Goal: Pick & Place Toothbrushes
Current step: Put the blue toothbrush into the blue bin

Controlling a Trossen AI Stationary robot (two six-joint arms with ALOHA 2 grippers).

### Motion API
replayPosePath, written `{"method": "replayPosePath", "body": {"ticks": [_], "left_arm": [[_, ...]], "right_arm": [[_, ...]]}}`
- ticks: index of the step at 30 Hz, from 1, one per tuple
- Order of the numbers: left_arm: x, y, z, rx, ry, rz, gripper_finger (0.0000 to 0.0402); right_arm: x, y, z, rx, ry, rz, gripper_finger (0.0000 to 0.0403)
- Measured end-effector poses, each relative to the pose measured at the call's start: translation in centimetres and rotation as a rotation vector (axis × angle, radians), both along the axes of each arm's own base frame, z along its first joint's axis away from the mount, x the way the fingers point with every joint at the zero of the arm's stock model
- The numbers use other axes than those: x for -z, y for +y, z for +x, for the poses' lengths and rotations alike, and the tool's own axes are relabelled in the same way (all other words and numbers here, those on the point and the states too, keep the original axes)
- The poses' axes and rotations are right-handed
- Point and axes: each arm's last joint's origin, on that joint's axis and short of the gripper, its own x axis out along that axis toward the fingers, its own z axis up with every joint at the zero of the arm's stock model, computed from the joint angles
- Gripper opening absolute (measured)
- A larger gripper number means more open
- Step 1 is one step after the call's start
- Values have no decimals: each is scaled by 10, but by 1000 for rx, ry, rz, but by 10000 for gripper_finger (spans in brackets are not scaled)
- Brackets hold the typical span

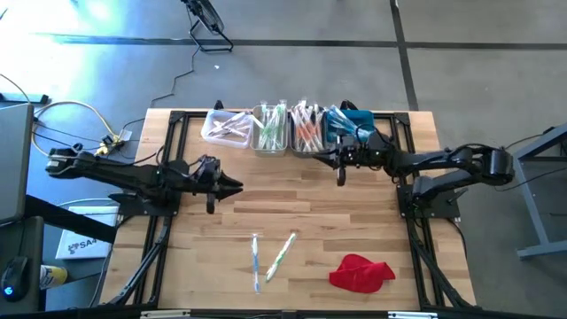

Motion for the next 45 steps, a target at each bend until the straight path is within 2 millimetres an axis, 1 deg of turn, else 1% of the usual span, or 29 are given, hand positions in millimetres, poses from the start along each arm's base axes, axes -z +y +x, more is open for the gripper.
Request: {"method": "replayPosePath", "body": {"ticks": [4,11,14,19,22,28,33,36,40,45], "left_arm": [[0,-13,-2,6,-2,-42,62],[2,-31,-3,-9,11,-93,18],[-3,-37,3,-22,11,-84,3],[-19,-46,21,-17,34,-47,2],[-26,-51,36,-25,108,-53,1],[-39,-63,67,-69,322,-165,1],[-53,-75,92,-49,467,-254,0],[-61,-82,105,-28,520,-313,0],[-68,-87,114,-24,568,-415,0],[-62,-89,116,-78,638,-576,0]], "right_arm": [[-3,-7,-7,29,19,4,3],[1,-17,-12,77,75,-27,3],[2,-21,-14,92,86,-23,3],[2,-24,-15,106,87,-37,3],[3,-24,-15,105,91,-36,3],[6,-24,-15,104,119,-25,4],[10,-23,-16,101,163,-26,3],[11,-23,-16,99,173,-33,3],[13,-23,-16,98,192,-30,3],[15,-23,-17,97,213,-21,3]]}}
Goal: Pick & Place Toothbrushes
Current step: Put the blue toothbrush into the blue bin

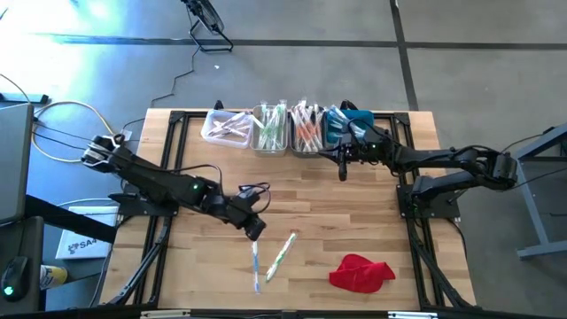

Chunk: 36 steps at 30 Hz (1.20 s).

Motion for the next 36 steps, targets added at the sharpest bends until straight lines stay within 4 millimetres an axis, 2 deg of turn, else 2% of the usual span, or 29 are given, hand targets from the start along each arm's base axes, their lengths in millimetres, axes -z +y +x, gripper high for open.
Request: {"method": "replayPosePath", "body": {"ticks": [6,14,18,28,31,36], "left_arm": [[15,-1,-2,-90,156,-110,0],[28,-5,6,-84,210,-147,17],[40,-8,11,-81,273,-168,61],[61,-14,18,-66,389,-233,213],[64,-14,19,-104,408,-258,233],[70,-14,21,-160,439,-277,237]], "right_arm": [[0,0,0,-3,1,-12,3],[-2,0,0,-5,-12,-28,3],[-1,0,0,-5,-7,-26,3],[1,0,0,-10,8,-13,4],[1,1,0,-30,8,-8,3],[1,1,0,-30,14,-5,4]]}}
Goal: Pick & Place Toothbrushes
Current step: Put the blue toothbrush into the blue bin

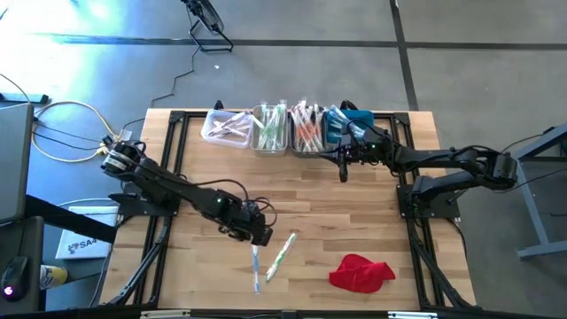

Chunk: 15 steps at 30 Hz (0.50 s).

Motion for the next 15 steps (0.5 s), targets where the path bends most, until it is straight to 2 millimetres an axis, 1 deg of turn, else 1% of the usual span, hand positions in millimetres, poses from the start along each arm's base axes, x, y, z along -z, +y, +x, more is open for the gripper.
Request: {"method": "replayPosePath", "body": {"ticks": [2,9,11,13,15], "left_arm": [[3,1,-2,-12,32,7,237],[10,-2,5,-42,29,-10,237],[14,-1,3,-58,60,6,237],[19,-3,8,-61,53,1,237],[25,-3,8,-64,87,6,237]], "right_arm": [[0,0,0,0,1,1,3],[2,0,0,0,16,6,3],[2,0,0,-1,16,5,3],[2,0,0,0,16,4,4],[2,0,0,-1,16,4,4]]}}
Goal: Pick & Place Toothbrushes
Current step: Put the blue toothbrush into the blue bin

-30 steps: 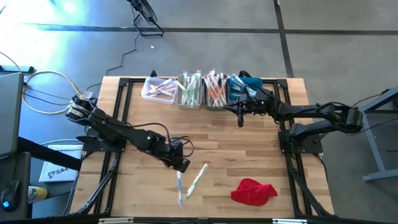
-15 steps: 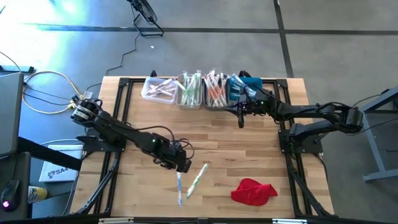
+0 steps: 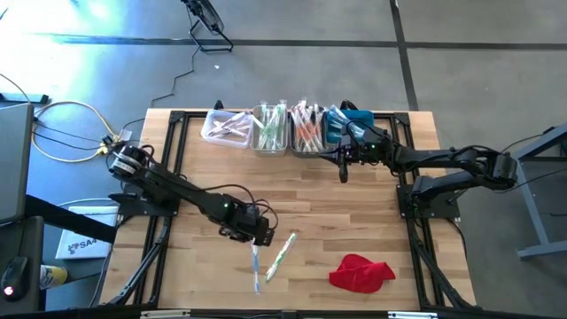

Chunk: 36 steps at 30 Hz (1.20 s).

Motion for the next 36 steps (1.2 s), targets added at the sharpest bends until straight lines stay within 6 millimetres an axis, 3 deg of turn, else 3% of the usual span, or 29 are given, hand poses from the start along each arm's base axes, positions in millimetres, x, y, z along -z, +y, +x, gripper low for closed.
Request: {"method": "replayPosePath", "body": {"ticks": [10,30,36], "left_arm": [[23,-6,11,16,38,-54,237],[43,-5,10,13,143,-17,237],[44,-6,9,29,163,-40,198]], "right_arm": [[1,0,0,0,6,0,3],[1,0,0,-1,11,2,4],[1,0,0,0,12,2,4]]}}
